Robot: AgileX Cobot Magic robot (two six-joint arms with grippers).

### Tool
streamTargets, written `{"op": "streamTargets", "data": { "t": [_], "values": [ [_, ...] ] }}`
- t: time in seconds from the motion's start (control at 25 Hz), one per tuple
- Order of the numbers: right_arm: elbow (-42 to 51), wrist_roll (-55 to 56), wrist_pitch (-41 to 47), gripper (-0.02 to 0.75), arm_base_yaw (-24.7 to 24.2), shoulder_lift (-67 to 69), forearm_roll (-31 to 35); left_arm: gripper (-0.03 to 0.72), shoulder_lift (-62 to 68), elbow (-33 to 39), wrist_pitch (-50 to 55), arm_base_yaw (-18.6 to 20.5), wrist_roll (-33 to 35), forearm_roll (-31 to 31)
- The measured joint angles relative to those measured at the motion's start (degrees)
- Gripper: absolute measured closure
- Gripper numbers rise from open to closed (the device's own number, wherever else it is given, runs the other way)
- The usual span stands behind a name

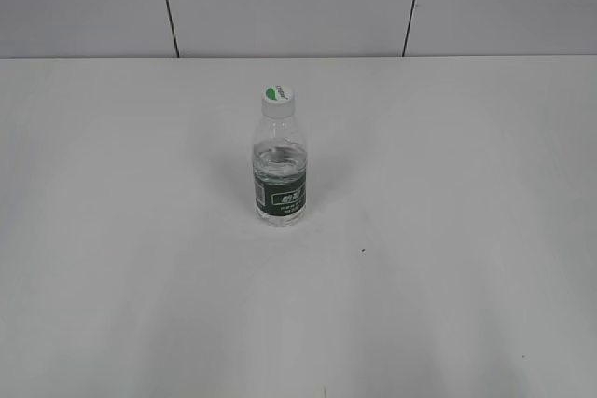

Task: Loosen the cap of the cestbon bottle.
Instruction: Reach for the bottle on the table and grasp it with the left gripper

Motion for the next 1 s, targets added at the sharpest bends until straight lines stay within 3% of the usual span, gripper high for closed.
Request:
{"op": "streamTargets", "data": {
  "t": [1.0],
  "values": [
    [0.0,0.0,0.0,0.217,0.0,0.0,0.0,0.445,0.0,0.0,0.0,0.0,0.0,0.3]
  ]
}}
